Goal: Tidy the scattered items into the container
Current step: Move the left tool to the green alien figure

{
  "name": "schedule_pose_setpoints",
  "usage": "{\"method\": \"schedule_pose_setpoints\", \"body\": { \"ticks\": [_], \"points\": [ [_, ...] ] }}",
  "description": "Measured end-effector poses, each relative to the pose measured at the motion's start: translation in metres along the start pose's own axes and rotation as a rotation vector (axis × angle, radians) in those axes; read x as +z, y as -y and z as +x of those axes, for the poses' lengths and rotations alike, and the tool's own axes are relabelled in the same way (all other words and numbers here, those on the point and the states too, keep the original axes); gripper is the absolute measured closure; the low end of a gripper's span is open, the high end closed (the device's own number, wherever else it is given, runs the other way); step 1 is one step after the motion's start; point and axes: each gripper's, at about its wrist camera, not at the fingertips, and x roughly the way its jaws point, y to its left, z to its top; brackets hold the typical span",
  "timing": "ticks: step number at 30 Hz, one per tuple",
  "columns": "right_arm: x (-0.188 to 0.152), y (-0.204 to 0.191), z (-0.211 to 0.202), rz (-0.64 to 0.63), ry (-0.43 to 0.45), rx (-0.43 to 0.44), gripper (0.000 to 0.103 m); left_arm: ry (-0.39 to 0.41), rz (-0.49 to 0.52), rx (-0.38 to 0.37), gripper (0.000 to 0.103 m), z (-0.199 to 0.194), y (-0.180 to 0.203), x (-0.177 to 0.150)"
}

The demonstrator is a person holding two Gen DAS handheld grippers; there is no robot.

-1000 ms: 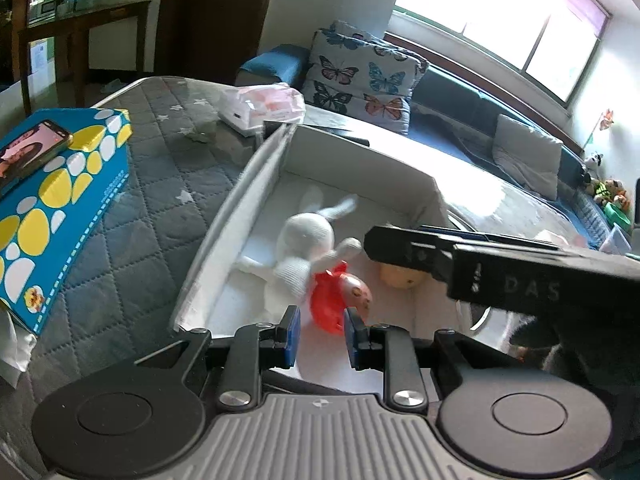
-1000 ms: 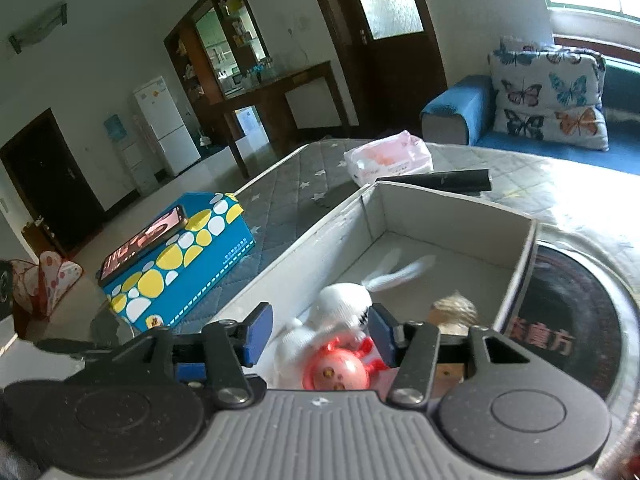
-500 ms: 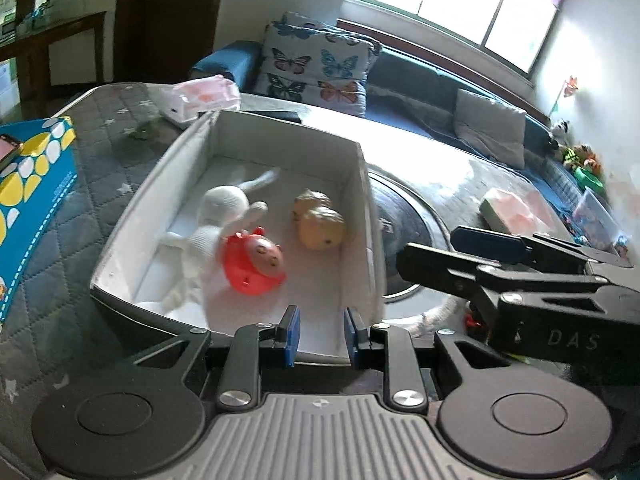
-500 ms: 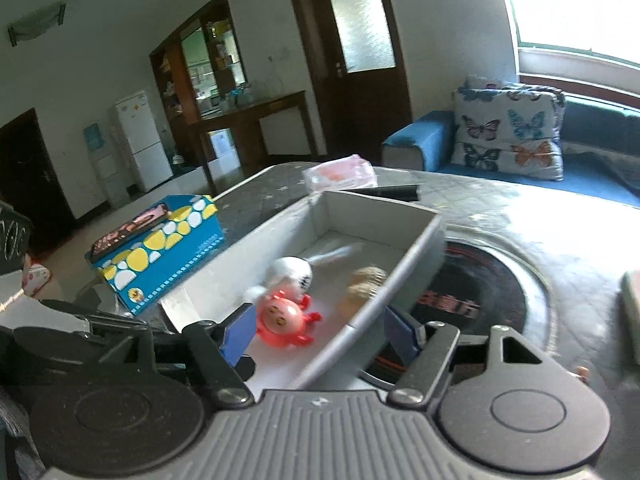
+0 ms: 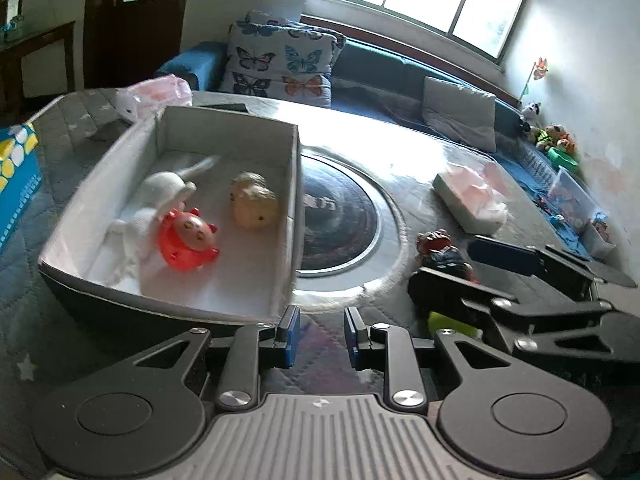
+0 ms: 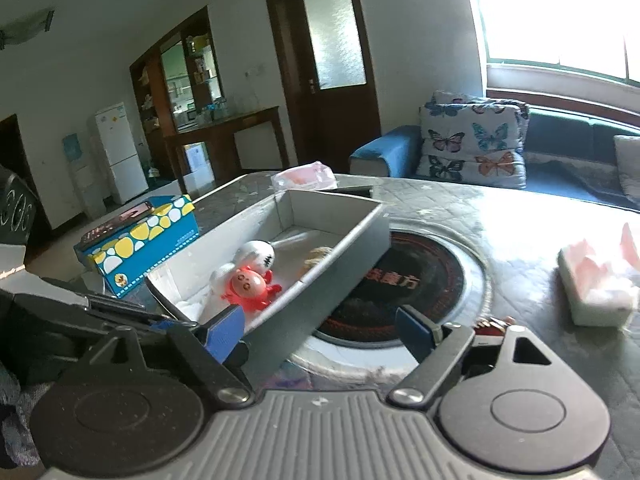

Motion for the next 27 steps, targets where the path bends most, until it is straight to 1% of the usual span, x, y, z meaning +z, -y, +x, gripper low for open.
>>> {"method": "schedule_pose_setpoints", "body": {
  "ticks": [4,13,16,22,27],
  "points": [
    [-0.012,0.007,-0.016,0.002,0.009,-0.048,0.015,-0.012,0.006,-0.014,0.077,0.004,0.010,-0.005],
    [-0.041,0.025,-0.035,0.029,-0.010,-0.121,0.014,-0.042,0.027,-0.052,0.077,0.016,0.029,-0.014],
    [-0.051,0.028,-0.037,0.025,-0.014,-0.150,0.014,-0.048,0.026,-0.052,0.077,0.020,0.033,-0.016],
    [-0.065,0.036,-0.034,0.049,-0.037,-0.171,0.014,-0.058,0.013,-0.080,0.077,0.031,0.037,-0.018],
    [-0.073,0.040,-0.027,0.065,-0.053,-0.176,0.015,-0.075,0.005,-0.135,0.077,0.042,0.044,-0.017]
  ]
}}
